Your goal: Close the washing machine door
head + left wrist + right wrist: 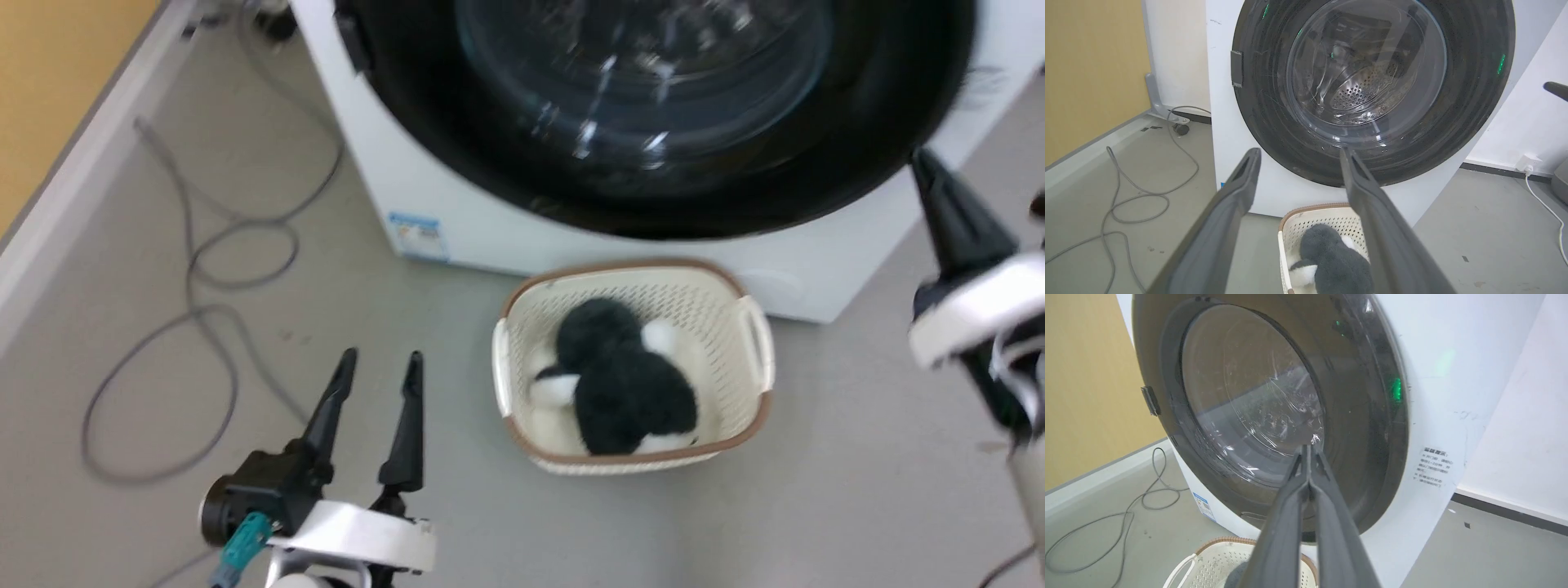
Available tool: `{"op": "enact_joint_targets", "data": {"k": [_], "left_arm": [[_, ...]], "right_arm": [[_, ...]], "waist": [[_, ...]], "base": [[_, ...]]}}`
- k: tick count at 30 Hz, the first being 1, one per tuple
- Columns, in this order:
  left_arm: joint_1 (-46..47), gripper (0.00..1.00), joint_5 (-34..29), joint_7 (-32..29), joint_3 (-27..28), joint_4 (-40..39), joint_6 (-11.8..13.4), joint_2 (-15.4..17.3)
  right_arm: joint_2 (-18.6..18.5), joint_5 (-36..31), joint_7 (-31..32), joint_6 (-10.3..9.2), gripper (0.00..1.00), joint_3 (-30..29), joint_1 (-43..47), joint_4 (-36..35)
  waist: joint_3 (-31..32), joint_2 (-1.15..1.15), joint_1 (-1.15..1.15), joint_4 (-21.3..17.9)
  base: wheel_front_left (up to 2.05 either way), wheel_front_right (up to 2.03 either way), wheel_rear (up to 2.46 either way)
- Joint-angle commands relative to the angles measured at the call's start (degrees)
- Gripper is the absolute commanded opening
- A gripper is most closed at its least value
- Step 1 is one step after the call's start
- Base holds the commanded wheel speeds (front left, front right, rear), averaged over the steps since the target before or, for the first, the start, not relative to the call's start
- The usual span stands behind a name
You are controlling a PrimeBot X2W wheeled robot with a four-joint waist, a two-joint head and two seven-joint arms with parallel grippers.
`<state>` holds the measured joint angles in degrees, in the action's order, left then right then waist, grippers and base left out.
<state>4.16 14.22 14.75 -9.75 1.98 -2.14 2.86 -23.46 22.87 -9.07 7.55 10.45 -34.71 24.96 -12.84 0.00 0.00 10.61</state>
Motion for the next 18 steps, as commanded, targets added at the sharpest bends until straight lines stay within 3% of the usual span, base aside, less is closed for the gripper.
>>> {"op": "enact_joint_targets", "data": {"k": [1,7,18], "left_arm": [[-0.91,1.00,-0.01,0.25,0.53,-0.15,0.16,0.02],[-3.32,1.00,0.44,0.25,3.15,-0.27,0.65,0.02],[-5.85,1.00,0.16,0.25,4.70,1.22,1.05,0.02]], "right_arm": [[0.37,0.09,-0.41,-0.06,0.00,-0.59,2.30,-1.42],[3.00,-3.18,-0.83,-0.06,0.00,-5.63,13.92,-11.40],[14.09,-11.41,-0.40,-0.06,0.00,-14.67,33.59,-27.72]], "waist": [[3.32,0.00,0.00,-3.17],[6.97,0.00,0.00,-6.31],[10.17,0.00,0.00,-8.76]], "base": [[0.00,0.00,0.00],[0.00,0.00,0.00],[0.00,0.00,0.00]]}}
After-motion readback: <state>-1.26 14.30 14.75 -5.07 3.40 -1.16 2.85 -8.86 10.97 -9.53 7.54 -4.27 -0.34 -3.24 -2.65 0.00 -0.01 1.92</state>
